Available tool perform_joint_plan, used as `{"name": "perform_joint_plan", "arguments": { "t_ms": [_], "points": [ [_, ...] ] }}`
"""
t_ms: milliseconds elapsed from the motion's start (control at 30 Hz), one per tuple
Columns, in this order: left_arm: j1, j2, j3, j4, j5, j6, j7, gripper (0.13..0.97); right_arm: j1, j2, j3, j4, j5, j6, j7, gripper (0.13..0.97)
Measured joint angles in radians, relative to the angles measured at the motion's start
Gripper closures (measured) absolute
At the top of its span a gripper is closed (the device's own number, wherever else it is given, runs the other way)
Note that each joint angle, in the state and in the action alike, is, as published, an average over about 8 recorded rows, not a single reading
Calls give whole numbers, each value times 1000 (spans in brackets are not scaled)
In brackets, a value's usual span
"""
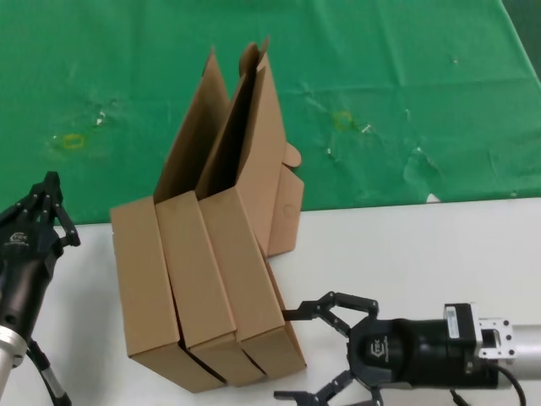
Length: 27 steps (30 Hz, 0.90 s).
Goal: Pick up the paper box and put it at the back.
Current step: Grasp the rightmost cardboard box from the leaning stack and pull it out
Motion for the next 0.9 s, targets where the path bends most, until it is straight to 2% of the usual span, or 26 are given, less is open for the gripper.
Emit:
{"name": "perform_joint_plan", "arguments": {
  "t_ms": [100,367,500,767,900],
  "points": [
    [0,0,0,0,0,0,0,953,17,-4,-5,-12,-9,-5,-5,388],
    [0,0,0,0,0,0,0,953,52,-3,-16,-34,-29,-25,-19,609],
    [0,0,0,0,0,0,0,953,61,-1,-19,-39,-36,-31,-25,609],
    [0,0,0,0,0,0,0,953,66,1,-20,-41,-43,-35,-30,794],
    [0,0,0,0,0,0,0,953,67,2,-20,-42,-44,-39,-30,836]
  ]
}}
